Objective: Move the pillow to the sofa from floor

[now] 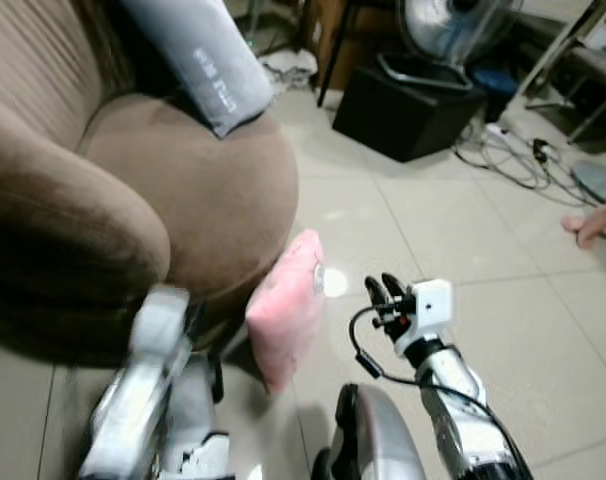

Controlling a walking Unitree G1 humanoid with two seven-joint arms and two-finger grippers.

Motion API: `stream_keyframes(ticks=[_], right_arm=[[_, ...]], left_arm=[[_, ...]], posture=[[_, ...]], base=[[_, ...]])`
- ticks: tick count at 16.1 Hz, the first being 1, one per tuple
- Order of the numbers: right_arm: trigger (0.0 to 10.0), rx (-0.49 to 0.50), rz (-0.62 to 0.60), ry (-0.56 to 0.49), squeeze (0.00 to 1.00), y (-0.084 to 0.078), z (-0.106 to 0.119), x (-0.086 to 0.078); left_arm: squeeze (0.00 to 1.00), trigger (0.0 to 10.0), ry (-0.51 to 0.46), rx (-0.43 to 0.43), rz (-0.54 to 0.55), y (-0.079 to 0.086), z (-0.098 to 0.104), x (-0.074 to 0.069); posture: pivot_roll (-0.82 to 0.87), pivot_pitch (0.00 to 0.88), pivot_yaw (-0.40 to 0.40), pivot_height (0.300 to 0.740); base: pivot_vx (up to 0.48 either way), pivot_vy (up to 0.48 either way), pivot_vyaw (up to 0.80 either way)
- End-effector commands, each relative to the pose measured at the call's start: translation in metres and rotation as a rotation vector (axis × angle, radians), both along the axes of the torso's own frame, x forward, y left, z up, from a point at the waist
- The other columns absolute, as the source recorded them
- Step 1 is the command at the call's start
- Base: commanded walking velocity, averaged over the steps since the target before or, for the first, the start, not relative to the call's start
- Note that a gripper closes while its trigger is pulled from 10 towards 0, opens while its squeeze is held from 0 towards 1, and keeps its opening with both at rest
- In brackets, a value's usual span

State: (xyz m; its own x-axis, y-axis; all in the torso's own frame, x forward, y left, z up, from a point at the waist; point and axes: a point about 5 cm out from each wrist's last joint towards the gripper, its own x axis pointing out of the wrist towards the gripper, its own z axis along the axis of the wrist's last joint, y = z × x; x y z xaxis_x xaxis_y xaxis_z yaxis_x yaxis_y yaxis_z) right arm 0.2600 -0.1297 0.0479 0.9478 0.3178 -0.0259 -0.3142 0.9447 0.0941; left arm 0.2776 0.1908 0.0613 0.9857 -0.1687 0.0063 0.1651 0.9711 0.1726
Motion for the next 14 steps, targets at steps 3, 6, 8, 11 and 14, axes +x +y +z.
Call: stream_keyframes(ticks=[3,6,8,11,14], right_arm=[[10.0,-0.022,-0.105,0.011,0.0,-0.022,-0.003,-0.01],[10.0,0.007,-0.184,0.027,0.0,-0.025,-0.008,-0.022],[10.0,0.007,-0.2,0.008,0.0,-0.025,-0.005,-0.023],[10.0,0.014,-0.239,0.005,0.0,-0.026,-0.005,-0.024],[10.0,0.007,-0.228,0.007,0.0,-0.026,-0.004,-0.025]], left_arm=[[0.0,10.0,0.008,-0.009,-0.091,-0.029,0.003,0.0],[0.0,10.0,0.005,0.013,-0.128,-0.04,0.018,0.01],[0.0,10.0,0.009,0.028,-0.144,-0.037,0.023,0.01],[0.0,10.0,0.037,0.021,-0.145,-0.029,0.023,0.009],[0.0,10.0,0.087,-0.021,-0.128,-0.027,0.016,0.003]], posture=[[0.13,0.056,-0.172,0.601],[0.12,0.064,-0.13,0.601],[0.11,0.061,-0.067,0.601],[0.1,0.06,-0.053,0.601],[0.09,0.065,-0.079,0.601]], base=[[0.0,0.0,0.0],[0.0,0.0,0.0],[0.0,0.0,0.0],[0.0,0.0,0.0],[0.0,0.0,0.0]])
